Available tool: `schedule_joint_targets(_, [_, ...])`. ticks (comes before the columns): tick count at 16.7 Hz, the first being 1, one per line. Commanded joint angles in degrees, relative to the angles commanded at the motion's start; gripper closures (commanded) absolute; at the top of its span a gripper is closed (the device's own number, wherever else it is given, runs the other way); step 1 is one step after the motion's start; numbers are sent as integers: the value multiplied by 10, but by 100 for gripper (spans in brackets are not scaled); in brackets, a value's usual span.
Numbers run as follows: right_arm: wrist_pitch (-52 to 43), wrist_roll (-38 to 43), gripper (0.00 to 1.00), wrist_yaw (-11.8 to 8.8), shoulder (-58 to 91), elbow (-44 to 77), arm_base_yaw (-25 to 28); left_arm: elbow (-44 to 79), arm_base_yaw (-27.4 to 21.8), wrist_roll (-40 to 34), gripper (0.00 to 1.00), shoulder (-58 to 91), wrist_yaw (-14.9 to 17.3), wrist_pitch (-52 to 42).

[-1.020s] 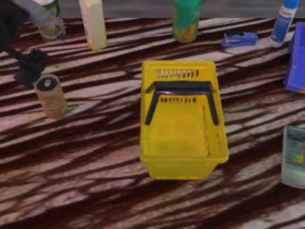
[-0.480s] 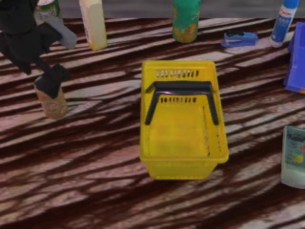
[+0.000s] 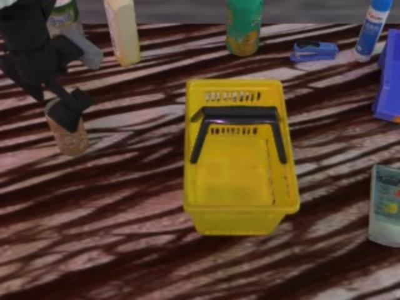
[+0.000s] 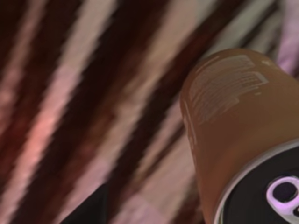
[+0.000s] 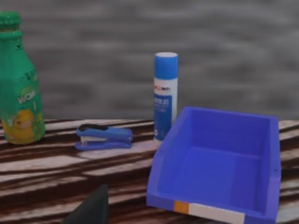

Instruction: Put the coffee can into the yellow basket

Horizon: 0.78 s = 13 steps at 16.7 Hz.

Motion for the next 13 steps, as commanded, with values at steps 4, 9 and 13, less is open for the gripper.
schedule_joint_targets(4, [0, 0, 0, 0, 0, 0, 0, -53, 0, 0, 0, 12, 0, 67])
schedule_joint_targets(9, [0, 0, 0, 0, 0, 0, 0, -63, 0, 0, 0, 15, 0, 78])
schedule_joint_targets(13, [0, 0, 0, 0, 0, 0, 0, -63, 0, 0, 30, 15, 0, 78])
